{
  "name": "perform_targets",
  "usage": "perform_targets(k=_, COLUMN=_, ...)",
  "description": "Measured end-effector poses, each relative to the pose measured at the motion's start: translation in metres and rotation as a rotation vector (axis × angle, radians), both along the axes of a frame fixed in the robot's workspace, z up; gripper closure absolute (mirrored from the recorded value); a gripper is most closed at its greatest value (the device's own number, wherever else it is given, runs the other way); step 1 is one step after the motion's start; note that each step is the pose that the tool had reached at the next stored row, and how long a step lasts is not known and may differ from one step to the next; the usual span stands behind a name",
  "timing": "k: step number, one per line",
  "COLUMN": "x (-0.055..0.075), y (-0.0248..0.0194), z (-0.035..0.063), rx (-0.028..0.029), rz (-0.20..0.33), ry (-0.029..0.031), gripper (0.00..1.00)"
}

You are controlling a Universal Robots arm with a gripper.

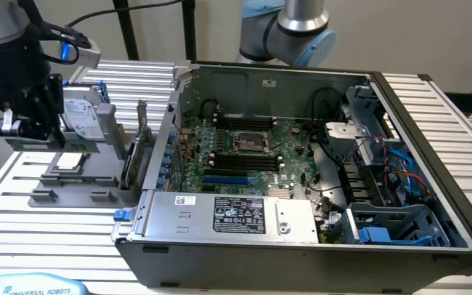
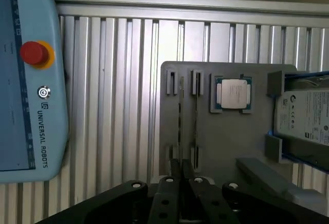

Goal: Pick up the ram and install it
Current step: 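Pick up the ram and move it above insertion slot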

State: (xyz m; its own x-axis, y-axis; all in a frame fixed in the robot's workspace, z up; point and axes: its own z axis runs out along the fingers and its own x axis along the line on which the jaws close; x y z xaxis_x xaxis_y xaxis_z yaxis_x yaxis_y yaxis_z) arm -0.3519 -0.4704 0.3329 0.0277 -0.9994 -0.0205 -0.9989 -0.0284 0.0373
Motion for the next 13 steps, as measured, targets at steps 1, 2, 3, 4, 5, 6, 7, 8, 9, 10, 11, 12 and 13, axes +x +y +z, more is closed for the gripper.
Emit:
perform_targets(k=1, x=0.003, y=0.0, z=0.0038, rx=0.0012, rz=0.0, ry=-0.0001, gripper=0.87)
perform_targets(k=2, x=0.006, y=0.0, z=0.0074, rx=0.0026, rz=0.001, ry=-0.0001, gripper=0.87)
perform_targets(k=3, x=0.01, y=0.0, z=0.011, rx=0.0038, rz=0.001, ry=0.0, gripper=0.87)
perform_targets(k=4, x=0.013, y=0.0, z=0.0147, rx=0.0057, rz=0.001, ry=-0.0001, gripper=0.87)
perform_targets(k=5, x=0.017, y=0.0001, z=0.0179, rx=0.0074, rz=0.002, ry=-0.0001, gripper=0.87)
perform_targets(k=6, x=0.02, y=0.0, z=0.0207, rx=0.0094, rz=0.002, ry=-0.0002, gripper=0.87)
perform_targets(k=7, x=0.024, y=0.0, z=0.0239, rx=0.0116, rz=0.002, ry=-0.0001, gripper=0.87)
perform_targets(k=8, x=0.028, y=0.0, z=0.0266, rx=0.0139, rz=0.002, ry=-0.0001, gripper=0.87)
perform_targets(k=9, x=0.033, y=0.0001, z=0.0293, rx=0.0161, rz=0.002, ry=0.0, gripper=0.87)
perform_targets(k=10, x=0.037, y=0.0, z=0.0319, rx=0.0184, rz=0.002, ry=0.0001, gripper=0.87)
perform_targets(k=11, x=0.042, y=0.0, z=0.0343, rx=0.0207, rz=0.002, ry=0.0001, gripper=0.87)
perform_targets(k=12, x=0.046, y=0.0, z=0.0366, rx=0.023, rz=0.002, ry=0.0001, gripper=0.87)
perform_targets(k=13, x=0.051, y=0.0, z=0.039, rx=0.0253, rz=0.002, ry=0.0003, gripper=0.87)
